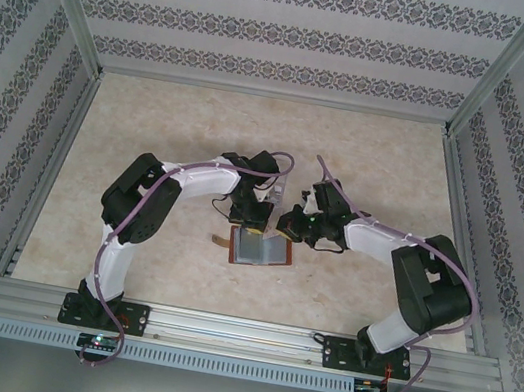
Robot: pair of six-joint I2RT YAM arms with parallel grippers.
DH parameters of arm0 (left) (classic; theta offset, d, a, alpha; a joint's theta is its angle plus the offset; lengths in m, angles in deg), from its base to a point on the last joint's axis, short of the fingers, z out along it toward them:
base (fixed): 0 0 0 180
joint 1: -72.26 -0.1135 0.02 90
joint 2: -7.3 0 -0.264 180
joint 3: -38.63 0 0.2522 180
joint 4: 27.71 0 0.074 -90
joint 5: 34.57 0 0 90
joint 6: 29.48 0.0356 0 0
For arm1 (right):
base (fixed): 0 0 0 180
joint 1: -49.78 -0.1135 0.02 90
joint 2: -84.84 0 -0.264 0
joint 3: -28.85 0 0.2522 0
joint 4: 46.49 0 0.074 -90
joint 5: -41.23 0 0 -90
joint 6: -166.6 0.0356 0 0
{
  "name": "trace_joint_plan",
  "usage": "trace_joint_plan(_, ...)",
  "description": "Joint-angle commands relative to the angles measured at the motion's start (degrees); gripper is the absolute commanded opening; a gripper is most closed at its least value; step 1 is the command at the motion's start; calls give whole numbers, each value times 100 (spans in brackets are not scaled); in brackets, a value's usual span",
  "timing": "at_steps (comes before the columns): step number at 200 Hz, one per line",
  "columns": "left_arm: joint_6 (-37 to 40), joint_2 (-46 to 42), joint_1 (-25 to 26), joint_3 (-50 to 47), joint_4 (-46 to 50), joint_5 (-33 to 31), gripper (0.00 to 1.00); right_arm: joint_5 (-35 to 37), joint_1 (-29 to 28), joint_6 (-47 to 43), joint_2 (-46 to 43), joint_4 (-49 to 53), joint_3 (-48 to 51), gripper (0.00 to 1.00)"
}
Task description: Take the credit cards out of the card holder
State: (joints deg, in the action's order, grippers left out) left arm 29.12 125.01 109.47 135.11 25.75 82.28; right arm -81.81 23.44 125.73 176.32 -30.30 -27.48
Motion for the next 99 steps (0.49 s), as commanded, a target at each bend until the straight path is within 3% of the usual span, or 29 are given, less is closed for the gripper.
trace_joint_plan(1,97,-334,94,-102,178,-257,5,165,60,-238,-291,327,-51,6)
trace_joint_plan(37,72,-810,8,-98,217,-391,5,279,53,-1255,-541,1426,-529,0)
trace_joint_plan(67,57,-1141,-115,-246,119,-428,6,833,51,-2763,-605,2577,-1232,0)
trace_joint_plan(99,2,-1501,-288,-682,-244,-339,8,835,44,-4818,-497,3233,-1860,0)
